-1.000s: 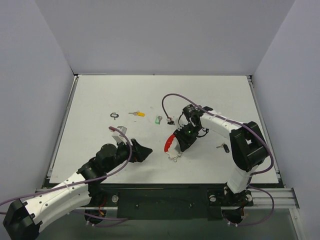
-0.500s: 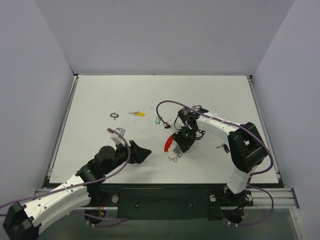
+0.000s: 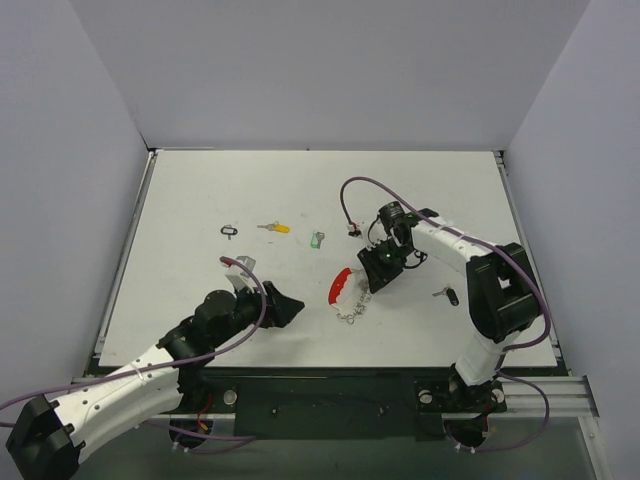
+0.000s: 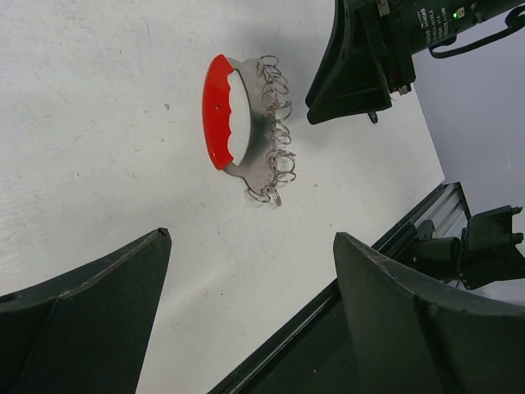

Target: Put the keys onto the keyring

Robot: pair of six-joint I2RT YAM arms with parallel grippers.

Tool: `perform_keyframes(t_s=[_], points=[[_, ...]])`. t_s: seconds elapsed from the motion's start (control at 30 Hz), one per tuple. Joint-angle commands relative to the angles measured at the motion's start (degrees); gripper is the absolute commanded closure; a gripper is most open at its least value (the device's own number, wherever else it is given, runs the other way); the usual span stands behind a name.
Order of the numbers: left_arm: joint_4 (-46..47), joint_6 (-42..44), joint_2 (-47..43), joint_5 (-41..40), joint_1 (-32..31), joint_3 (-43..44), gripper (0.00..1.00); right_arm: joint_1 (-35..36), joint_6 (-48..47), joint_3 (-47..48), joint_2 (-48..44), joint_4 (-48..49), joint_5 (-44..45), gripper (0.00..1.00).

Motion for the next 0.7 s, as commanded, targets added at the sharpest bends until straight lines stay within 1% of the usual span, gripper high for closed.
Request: perform_keyframes(t_s=[0.0, 0.33, 0.67], points=[[4.46, 0.54, 0.65, 0.55, -0.1, 0.11, 0.09, 0.27, 4.39, 1.6, 0.25, 0.22, -4.77, 0.75], [4.46, 0.1, 0.3, 0.2, -0.1, -0.33, 0.09, -0.17, 6.41, 2.48, 2.71, 1.01, -4.34, 0.82], [4.9, -0.08, 0.65, 0.29, -0.1, -0.33, 0.09, -0.25, 7.56, 3.53, 4.82, 0.92, -2.4, 0.83]])
